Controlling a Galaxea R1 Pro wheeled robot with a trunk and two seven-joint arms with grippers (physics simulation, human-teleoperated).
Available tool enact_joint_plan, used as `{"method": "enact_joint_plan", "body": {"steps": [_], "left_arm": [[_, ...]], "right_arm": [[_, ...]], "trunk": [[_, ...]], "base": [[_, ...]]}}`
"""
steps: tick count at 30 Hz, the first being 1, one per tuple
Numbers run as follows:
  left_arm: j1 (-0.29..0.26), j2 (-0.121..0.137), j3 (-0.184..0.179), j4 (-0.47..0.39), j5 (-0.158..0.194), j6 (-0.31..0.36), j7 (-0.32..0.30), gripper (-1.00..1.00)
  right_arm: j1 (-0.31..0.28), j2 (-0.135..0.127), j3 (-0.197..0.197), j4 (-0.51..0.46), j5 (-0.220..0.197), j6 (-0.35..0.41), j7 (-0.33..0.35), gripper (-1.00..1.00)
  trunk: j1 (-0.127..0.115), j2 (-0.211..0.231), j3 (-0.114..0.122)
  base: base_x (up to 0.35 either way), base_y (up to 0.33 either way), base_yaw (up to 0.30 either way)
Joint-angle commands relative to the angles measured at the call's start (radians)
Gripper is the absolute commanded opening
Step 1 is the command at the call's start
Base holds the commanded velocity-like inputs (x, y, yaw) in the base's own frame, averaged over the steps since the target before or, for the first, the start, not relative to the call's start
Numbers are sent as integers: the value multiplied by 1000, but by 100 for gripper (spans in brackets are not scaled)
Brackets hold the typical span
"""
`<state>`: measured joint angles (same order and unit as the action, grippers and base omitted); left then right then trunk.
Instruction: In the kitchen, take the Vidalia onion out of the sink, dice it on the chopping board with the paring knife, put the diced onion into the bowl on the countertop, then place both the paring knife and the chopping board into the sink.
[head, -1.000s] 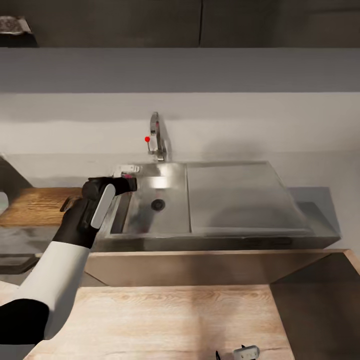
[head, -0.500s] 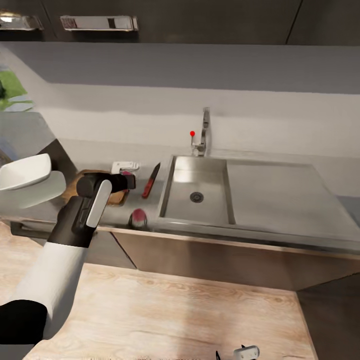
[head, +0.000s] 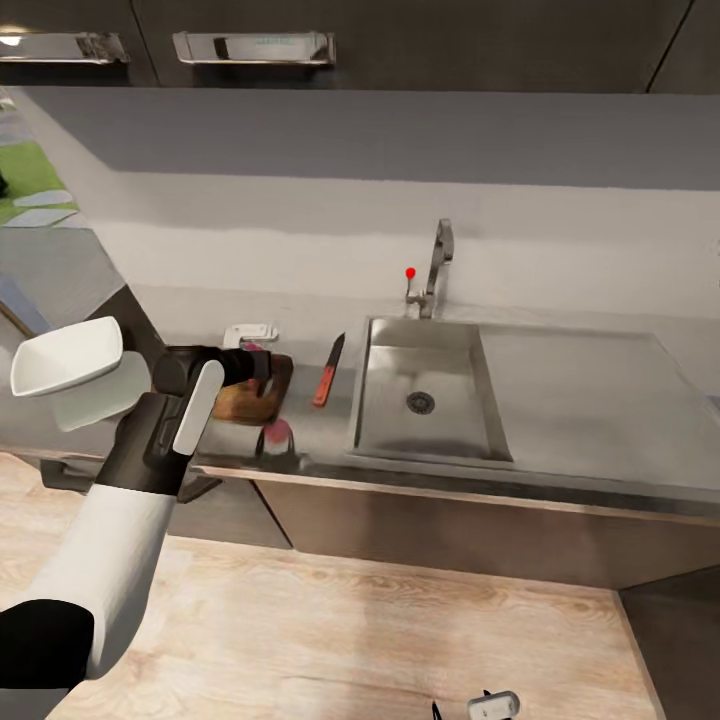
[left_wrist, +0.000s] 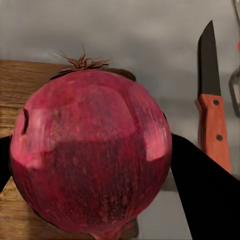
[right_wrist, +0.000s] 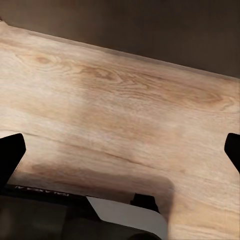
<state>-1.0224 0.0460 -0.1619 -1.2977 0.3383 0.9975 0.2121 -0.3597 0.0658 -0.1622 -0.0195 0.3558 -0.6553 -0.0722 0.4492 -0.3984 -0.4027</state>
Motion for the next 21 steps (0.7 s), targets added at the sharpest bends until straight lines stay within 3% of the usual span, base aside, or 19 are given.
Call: {"method": "enact_joint_plan", "body": {"steps": [1, 11, 21], "left_arm": [[-1, 1, -2, -1, 10, 3, 9, -100], [1, 2, -2, 0, 10, 4, 8, -100], [4, 7, -2, 7, 10, 3, 7, -100]], "right_arm": [[-1, 0, -5, 1, 11, -3, -8, 100], [-1, 0, -5, 1, 11, -3, -8, 100], [-1, 0, -5, 1, 11, -3, -8, 100]], "trunk": [[1, -2, -1], [1, -2, 3], [1, -2, 3]], "base": [[172, 237, -161], [113, 229, -112], [0, 33, -4]]}}
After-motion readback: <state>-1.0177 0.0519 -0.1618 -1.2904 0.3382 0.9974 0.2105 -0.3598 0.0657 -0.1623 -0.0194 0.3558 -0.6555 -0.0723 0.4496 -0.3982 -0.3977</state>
